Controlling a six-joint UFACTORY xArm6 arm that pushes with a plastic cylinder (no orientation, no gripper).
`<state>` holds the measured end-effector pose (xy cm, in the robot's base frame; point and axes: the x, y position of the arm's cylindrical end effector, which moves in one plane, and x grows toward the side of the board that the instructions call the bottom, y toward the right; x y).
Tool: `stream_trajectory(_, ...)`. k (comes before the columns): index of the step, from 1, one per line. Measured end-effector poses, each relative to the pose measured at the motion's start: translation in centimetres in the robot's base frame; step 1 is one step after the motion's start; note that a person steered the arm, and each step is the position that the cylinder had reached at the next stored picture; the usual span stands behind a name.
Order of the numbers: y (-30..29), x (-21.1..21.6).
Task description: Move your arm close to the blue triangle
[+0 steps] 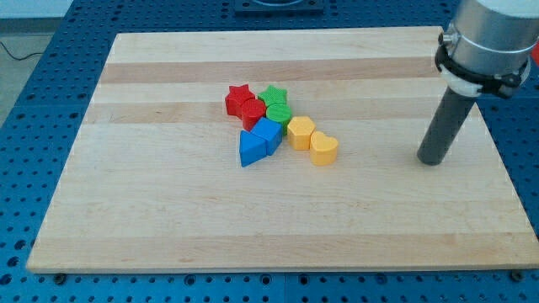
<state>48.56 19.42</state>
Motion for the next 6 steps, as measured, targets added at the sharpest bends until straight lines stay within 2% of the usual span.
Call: stream_trajectory(6, -21.6, 1.0)
